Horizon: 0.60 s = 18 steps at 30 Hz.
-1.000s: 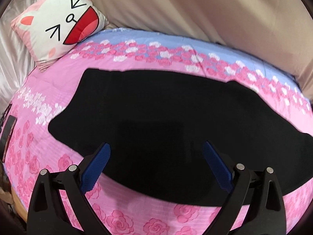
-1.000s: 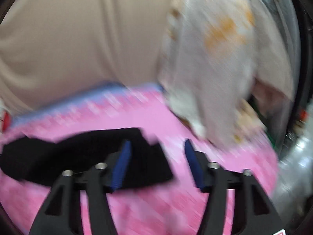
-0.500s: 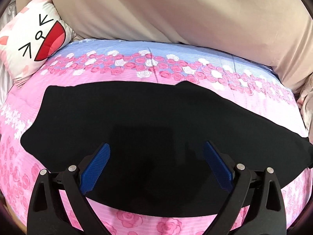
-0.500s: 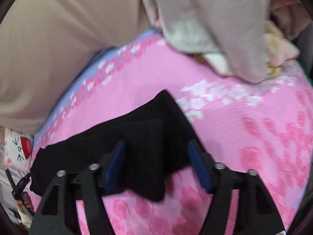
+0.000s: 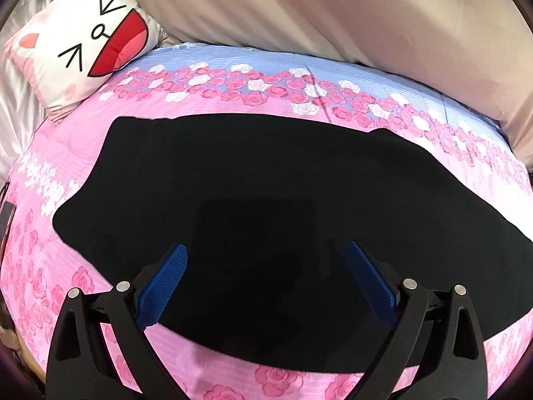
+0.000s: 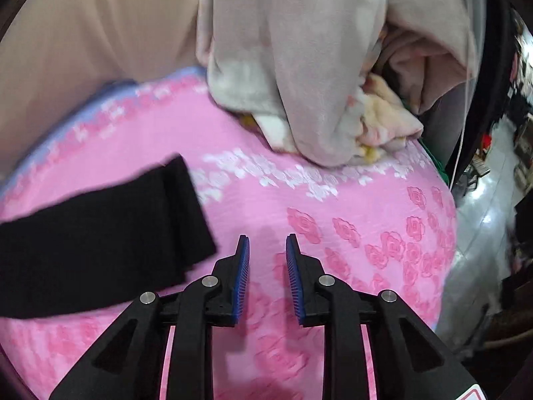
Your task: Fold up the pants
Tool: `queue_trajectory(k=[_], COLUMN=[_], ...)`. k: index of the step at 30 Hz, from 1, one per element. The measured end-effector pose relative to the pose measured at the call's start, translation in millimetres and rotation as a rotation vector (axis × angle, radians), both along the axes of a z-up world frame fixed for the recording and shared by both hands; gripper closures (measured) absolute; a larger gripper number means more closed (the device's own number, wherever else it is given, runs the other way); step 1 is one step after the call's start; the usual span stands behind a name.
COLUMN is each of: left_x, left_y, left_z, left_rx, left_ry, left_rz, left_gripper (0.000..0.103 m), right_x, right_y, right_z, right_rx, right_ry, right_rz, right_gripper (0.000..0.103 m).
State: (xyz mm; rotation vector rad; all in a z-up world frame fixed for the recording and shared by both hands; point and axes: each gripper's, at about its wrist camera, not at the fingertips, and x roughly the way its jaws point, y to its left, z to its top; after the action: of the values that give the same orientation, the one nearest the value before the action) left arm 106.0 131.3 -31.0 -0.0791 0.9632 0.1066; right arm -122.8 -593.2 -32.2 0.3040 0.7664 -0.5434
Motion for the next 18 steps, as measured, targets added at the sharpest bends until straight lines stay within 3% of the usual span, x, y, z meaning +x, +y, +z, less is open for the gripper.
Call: queue_trajectory(k=[3, 6, 8, 10, 13, 18], left_x=[7, 14, 14, 10, 9, 22], left_y=[-5, -8, -4, 4, 18, 27], left_z=[-1, -5, -5, -4, 2, 9], left_rx=[-0.01, -0.036, -0.042, -0.041, -0.01, -0.001], left_ry=[-0.007, -0.002, 0.0, -0.007, -0.025, -0.05], left_rz=[-0.009, -0.002, 0.009, 0.013, 0.025, 0.037], left_gripper=[0.009, 0.009, 0.009, 0.009, 0.009, 0.009], right_x=[8, 46, 72, 89, 97, 89], right_y=[32, 67, 89, 91, 70, 44], right_z=[23, 29, 29, 22, 14, 0], right_rx=[0.03, 0.059, 0.005, -0.024, -0.012, 0.014], right_ry=[-0.105, -0.11, -0.089, -0.061, -0.013, -0.023], right_rz=[0.09, 0.215, 0.271, 0.255, 0.133, 0.046], right_gripper=[0.058, 0.058, 0.058, 0.058, 0.058, 0.053])
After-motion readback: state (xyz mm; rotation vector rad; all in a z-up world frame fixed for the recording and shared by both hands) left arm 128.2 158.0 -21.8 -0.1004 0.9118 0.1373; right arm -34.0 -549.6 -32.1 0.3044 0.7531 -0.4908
